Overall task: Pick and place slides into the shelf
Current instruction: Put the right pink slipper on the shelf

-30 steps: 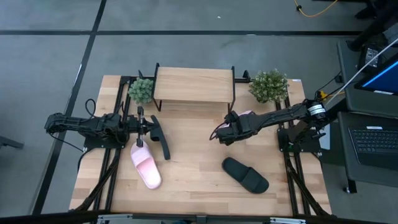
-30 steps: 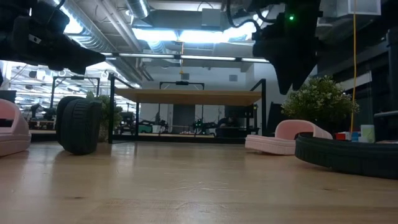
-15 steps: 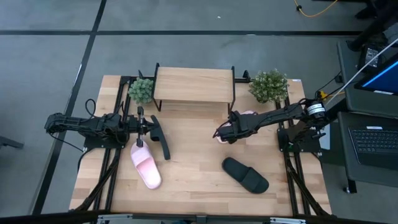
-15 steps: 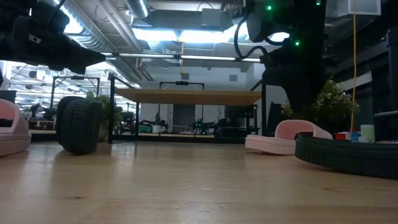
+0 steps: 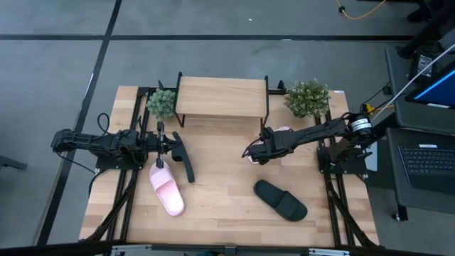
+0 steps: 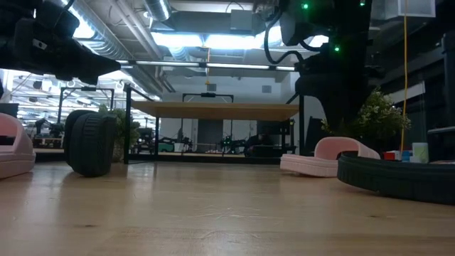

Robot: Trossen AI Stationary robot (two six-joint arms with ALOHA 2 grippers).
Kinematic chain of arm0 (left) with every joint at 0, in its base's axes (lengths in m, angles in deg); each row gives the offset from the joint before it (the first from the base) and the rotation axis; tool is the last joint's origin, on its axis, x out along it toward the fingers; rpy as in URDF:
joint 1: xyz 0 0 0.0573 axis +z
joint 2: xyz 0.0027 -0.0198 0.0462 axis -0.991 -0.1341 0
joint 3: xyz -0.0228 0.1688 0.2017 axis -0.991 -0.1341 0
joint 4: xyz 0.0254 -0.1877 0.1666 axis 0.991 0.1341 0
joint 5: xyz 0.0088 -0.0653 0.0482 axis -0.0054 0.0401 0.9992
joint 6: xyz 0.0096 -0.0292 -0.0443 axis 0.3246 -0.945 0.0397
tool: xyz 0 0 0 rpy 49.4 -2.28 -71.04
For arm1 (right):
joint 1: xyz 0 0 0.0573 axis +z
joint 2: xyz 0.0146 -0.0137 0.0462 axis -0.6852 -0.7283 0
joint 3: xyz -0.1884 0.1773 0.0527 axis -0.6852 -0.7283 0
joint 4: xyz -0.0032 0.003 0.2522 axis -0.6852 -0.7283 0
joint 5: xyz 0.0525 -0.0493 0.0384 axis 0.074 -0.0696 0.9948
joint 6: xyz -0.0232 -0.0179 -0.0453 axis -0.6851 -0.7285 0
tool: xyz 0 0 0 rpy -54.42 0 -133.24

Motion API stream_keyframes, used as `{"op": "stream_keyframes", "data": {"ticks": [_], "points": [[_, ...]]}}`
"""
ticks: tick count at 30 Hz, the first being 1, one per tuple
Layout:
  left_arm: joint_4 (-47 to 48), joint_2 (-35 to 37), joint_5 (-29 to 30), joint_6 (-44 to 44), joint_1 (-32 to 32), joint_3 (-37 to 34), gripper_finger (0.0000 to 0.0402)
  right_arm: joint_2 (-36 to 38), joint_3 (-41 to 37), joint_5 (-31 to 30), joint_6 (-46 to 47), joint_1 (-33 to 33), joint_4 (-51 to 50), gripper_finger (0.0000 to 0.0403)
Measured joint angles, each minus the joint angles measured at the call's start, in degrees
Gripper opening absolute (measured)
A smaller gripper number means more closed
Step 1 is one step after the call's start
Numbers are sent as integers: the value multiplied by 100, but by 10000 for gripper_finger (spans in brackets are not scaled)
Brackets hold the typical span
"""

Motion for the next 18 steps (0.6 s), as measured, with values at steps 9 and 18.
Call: {"op": "stream_keyframes", "data": {"ticks": [9,18], "points": [[2,0,2,1,0,0,0,0,0,-159,-2,0,-2,216],[4,0,2,1,-1,0,0,0,-98,-171,11,0,56,216]]}}
